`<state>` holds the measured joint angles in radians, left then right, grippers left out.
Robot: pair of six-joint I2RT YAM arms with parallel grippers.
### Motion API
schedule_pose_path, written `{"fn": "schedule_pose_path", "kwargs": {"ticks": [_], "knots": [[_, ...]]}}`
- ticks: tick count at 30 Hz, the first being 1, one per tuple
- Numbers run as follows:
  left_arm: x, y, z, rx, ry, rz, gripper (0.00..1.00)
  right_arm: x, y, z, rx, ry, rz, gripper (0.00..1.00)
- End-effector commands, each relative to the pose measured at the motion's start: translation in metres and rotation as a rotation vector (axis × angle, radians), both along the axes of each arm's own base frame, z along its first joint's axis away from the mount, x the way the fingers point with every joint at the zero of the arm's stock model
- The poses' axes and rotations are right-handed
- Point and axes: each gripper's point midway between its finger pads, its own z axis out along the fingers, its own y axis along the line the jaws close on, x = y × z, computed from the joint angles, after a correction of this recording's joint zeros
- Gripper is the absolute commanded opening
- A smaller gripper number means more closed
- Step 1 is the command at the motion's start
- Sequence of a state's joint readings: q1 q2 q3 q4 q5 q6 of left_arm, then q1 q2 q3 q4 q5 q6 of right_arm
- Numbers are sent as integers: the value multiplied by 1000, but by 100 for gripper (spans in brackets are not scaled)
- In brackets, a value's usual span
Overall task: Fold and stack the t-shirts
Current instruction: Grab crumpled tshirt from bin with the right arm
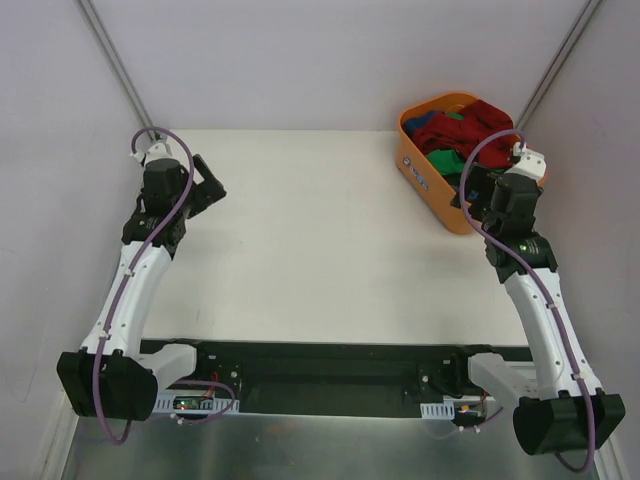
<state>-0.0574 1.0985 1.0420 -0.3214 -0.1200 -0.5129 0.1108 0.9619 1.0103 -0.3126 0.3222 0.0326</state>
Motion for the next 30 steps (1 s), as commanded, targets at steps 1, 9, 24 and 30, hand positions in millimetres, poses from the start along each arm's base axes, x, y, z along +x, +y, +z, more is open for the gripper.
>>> {"fn": "schedule_pose_path", "kwargs": {"ticks": [1, 9, 24, 30], "knots": [[9, 5, 31, 25, -68, 7, 99, 21, 10, 24, -23, -44, 75, 96], [17, 14, 37, 64, -73, 49, 99, 81, -3, 30, -138, 88, 22, 96], [41, 18, 24, 100, -16, 56, 99, 208, -40, -4, -401, 263, -109, 96], [50, 16, 20, 98, 0, 43, 99, 240, -59, -34, -412, 306, -124, 99]]}}
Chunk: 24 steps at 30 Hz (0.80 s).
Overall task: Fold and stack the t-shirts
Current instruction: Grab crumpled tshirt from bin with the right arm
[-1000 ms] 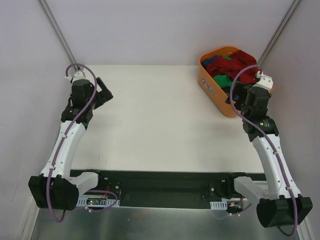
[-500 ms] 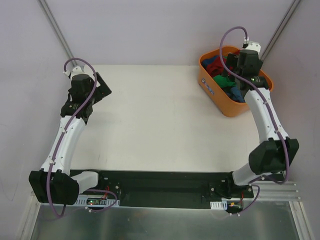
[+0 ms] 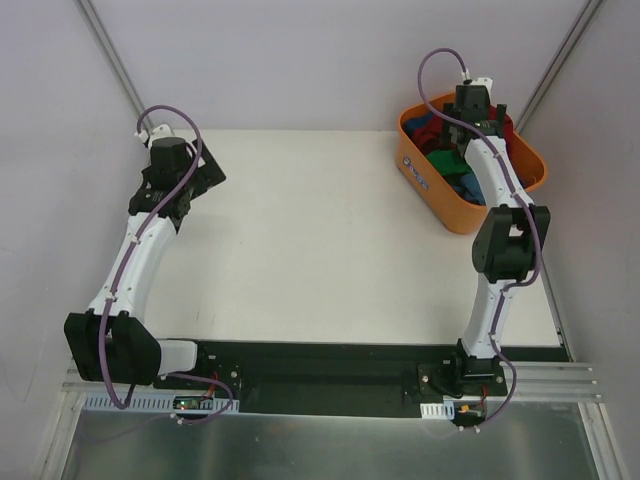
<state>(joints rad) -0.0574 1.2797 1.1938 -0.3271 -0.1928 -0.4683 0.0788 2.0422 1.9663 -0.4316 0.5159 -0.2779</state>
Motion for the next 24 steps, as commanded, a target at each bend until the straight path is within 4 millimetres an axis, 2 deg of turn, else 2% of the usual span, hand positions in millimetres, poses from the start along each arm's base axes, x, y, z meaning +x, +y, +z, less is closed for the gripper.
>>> {"fn": "schedule_pose_path", "kwargs": {"ticks": [1, 4, 6, 7, 8, 10, 12, 14, 15, 20, 24], "knots": [[11, 2, 17, 20, -39, -2, 99, 14, -27, 13, -34, -39, -60, 97], [14, 1, 15, 10, -32, -6, 99, 20, -37, -1, 11, -43, -83, 85], [16, -1, 12, 4, -24, -14, 99, 22, -37, -5, 67, -62, -97, 73], [17, -2, 12, 2, -22, -21, 99, 21, -43, -6, 91, -65, -99, 58], [17, -3, 11, 0, -21, -25, 99, 21, -42, -4, 103, -67, -92, 48], [17, -4, 12, -3, -22, -27, 99, 18, -35, 6, 122, -83, -44, 29], [16, -4, 11, -8, -21, -22, 99, 21, -31, 20, 120, -129, -1, 23], [17, -5, 12, -10, -23, -28, 99, 18, -30, 42, 112, -177, 16, 5], [17, -5, 12, -11, -24, -30, 99, 17, -32, 51, 97, -199, 13, 1], [16, -9, 15, -25, -32, -44, 99, 5, -38, 110, 68, -325, -7, 1], [13, -6, 16, -23, -38, -30, 99, -4, -35, 170, 49, -455, 19, 1]]}}
